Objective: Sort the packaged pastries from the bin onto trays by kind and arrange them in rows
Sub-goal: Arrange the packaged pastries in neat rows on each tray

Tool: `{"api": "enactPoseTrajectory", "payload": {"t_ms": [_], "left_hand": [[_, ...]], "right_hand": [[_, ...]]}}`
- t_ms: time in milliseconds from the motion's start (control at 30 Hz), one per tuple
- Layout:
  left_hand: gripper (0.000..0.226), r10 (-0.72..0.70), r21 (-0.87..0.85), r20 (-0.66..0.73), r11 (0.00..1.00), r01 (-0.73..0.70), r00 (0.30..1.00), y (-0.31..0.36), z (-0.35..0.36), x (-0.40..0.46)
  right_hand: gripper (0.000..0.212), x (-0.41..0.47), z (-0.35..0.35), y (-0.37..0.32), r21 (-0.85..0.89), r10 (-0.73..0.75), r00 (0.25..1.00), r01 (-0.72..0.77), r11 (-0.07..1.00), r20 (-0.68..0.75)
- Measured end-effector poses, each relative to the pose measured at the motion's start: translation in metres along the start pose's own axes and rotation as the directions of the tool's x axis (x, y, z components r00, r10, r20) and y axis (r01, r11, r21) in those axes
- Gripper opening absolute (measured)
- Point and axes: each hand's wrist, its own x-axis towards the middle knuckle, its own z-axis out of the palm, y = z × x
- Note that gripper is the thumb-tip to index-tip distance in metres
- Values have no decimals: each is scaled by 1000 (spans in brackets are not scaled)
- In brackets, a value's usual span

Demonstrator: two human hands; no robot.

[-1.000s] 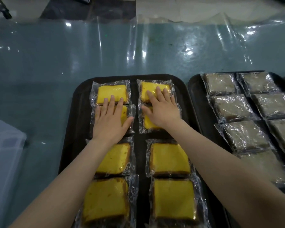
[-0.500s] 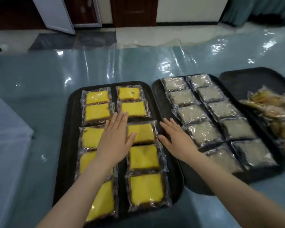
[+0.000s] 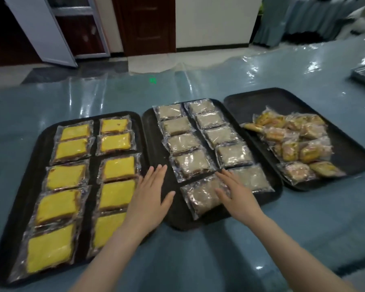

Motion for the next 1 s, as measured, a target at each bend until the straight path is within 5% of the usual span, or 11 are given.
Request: {"api": "enactPoseTrajectory", "payload": {"t_ms": [333,533,900,1000], "left_hand": [[67,-125,-163,-93,981,109,988,155,103,52],[68,-136,-196,-80,974,118,988,194,129,67],[61,-219,-241,25,946,218,975,236,173,97],[55,-269,-214,11,940,265,963,261,193,116]], "right_hand": [[51,5,-126,140,-94,-39,997,45,995,66],[47,4,-166,187,-129,-40,999,43,991,23],[26,29,-206,302,-101,197,961,-219,970,-196],[28,51,-219,332,-110,126,992,-128,986,-30]]}}
